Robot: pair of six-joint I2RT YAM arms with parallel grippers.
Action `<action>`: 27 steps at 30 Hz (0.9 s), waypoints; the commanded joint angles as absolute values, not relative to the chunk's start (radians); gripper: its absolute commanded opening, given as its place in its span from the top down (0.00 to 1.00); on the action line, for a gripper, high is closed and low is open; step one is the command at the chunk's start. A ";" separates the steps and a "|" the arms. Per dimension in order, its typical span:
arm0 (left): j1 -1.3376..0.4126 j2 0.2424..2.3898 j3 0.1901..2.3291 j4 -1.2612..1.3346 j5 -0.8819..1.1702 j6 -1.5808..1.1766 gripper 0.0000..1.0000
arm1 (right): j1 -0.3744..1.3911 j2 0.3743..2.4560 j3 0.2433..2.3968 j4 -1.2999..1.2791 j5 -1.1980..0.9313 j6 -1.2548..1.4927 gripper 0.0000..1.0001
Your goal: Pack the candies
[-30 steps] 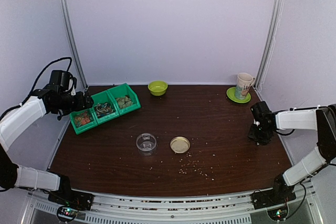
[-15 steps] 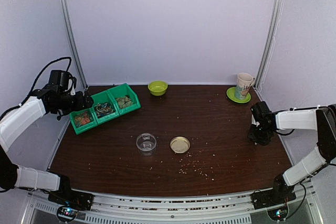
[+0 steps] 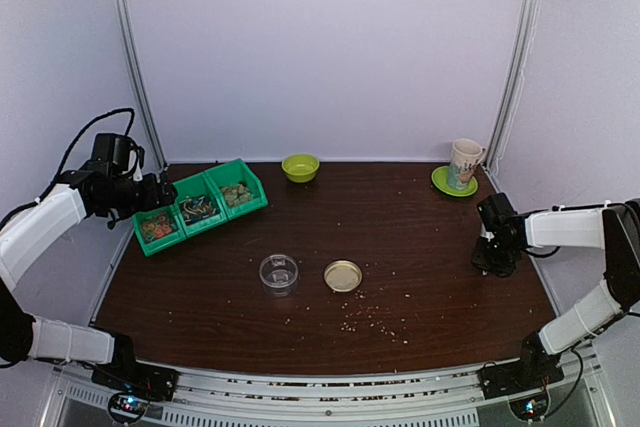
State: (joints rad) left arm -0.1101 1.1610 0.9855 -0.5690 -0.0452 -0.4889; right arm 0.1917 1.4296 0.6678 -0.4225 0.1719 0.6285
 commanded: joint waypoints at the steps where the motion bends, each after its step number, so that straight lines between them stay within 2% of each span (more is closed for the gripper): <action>1: -0.097 1.146 0.983 -0.523 -0.029 -0.488 0.02 | 0.214 1.402 0.656 -0.436 0.198 0.617 1.00; 9: -0.097 1.148 0.985 -0.523 -0.026 -0.489 0.02 | 0.302 1.342 0.654 -0.456 0.245 0.593 1.00; 19: -0.097 1.149 0.986 -0.522 0.005 -0.470 0.02 | 0.585 1.256 0.720 -0.429 0.278 0.433 1.00; 27: -0.098 1.138 0.967 -0.463 0.167 -0.412 0.03 | 0.769 1.249 0.782 -0.361 0.295 0.298 1.00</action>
State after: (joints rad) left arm -0.1055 1.1606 0.9836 -0.5503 0.0486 -0.4583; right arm 0.6952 1.2682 0.7296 -0.4198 0.2497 0.3866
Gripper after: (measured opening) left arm 0.978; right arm 0.083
